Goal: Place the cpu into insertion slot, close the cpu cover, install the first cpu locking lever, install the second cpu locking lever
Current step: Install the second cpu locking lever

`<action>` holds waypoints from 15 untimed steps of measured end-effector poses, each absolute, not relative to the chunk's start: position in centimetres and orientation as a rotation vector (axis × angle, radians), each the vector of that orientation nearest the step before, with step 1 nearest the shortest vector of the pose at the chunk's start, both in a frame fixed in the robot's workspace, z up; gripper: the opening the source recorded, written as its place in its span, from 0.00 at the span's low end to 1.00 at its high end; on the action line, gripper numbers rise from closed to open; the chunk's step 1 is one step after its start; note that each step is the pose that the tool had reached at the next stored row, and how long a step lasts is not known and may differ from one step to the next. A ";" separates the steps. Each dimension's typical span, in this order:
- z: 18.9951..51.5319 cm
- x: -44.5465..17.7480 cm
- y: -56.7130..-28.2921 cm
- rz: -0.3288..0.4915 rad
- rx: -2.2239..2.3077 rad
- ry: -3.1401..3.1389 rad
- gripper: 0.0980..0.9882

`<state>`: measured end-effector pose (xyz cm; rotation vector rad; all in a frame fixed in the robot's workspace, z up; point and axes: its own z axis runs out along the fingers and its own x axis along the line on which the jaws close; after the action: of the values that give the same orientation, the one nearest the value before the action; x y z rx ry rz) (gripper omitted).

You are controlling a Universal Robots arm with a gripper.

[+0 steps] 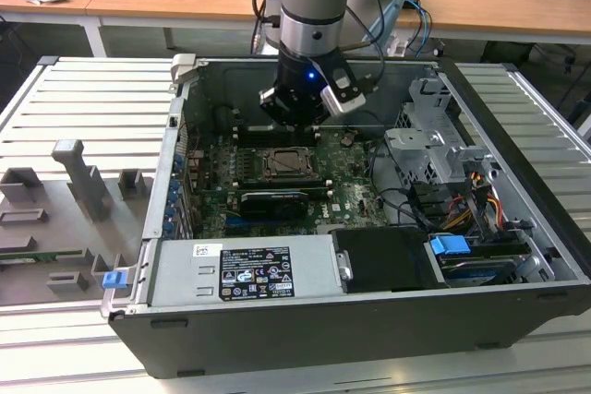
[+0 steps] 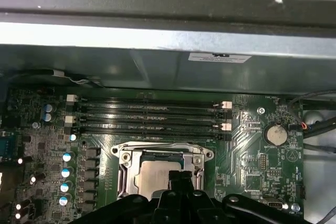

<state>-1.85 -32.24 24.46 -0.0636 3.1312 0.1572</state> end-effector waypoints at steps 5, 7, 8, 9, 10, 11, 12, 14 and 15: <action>24.4 -1.9 -32.5 0.157 -0.064 3.131 0.01; 24.4 -2.0 -32.6 0.157 -0.064 3.131 0.01; 24.4 -2.0 -32.6 0.157 -0.064 3.131 0.01; 24.5 -2.0 -32.6 0.157 -0.064 3.131 0.01; 24.5 -2.0 -32.6 0.157 -0.064 3.131 0.01; 24.6 -2.0 -32.6 0.157 -0.064 3.131 0.01; 24.7 -2.0 -32.6 0.157 -0.064 3.131 0.01; 25.1 -2.0 -32.6 0.157 -0.064 3.131 0.01; 25.3 -2.0 -32.6 0.158 -0.064 3.131 0.01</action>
<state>-2.03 -32.58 25.30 -0.0635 3.1311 0.1577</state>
